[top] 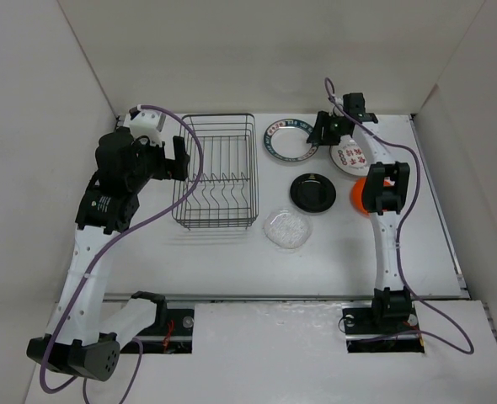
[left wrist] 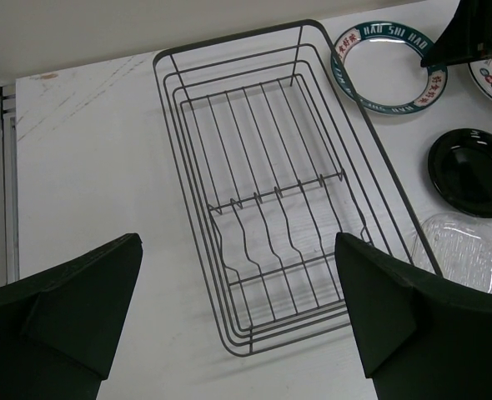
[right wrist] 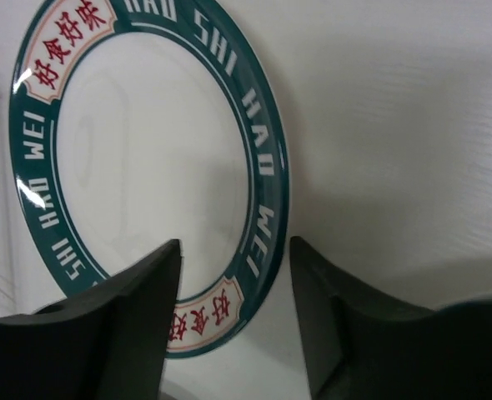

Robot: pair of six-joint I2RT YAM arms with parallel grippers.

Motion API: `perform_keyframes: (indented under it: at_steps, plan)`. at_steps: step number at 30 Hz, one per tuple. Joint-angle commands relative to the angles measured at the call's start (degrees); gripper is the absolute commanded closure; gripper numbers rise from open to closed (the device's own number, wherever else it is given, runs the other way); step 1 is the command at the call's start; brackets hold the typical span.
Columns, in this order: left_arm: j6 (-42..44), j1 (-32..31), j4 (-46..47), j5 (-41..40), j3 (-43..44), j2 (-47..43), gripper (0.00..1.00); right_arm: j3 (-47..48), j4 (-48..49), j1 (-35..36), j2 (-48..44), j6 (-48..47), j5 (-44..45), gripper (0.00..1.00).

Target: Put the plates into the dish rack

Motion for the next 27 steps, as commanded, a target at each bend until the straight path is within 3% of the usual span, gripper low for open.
perform_keyframes:
  at_steps: [1,5,6,9,13,16,24,27]
  plan:
    - [0.6,0.2,1.2,0.5,-0.5,-0.9,0.00,2.9,-2.2,0.7,2.0,1.4,-0.2,0.44]
    - [1.1,0.2,1.2,-0.7,-1.6,-0.9,0.00,2.9,-2.8,0.7,2.7,3.5,-0.2,0.61]
    - [1.1,0.2,1.2,-1.2,-1.6,-0.9,0.00,2.9,-2.8,0.7,2.7,3.5,-0.2,0.75]
    - [1.6,0.2,1.2,-1.2,-2.7,-0.9,0.00,2.3,-2.8,0.7,2.7,6.0,0.5,1.00]
    - [1.6,0.2,2.3,-1.2,-4.0,-0.9,0.00,-2.0,0.6,0.7,-1.0,9.8,1.2,1.00]
    - [2.2,0.2,3.3,-1.2,-4.0,-0.3,0.00,-10.8,9.7,0.7,-10.0,13.8,1.2,1.00]
    - [-0.4,0.2,5.1,3.0,2.9,7.1,0.00,-13.7,10.3,1.8,-27.5,14.3,21.0,1.00]
    - [-1.1,0.2,5.7,7.6,7.7,11.8,0.00,-16.8,10.3,2.7,-33.5,11.4,24.4,1.00]
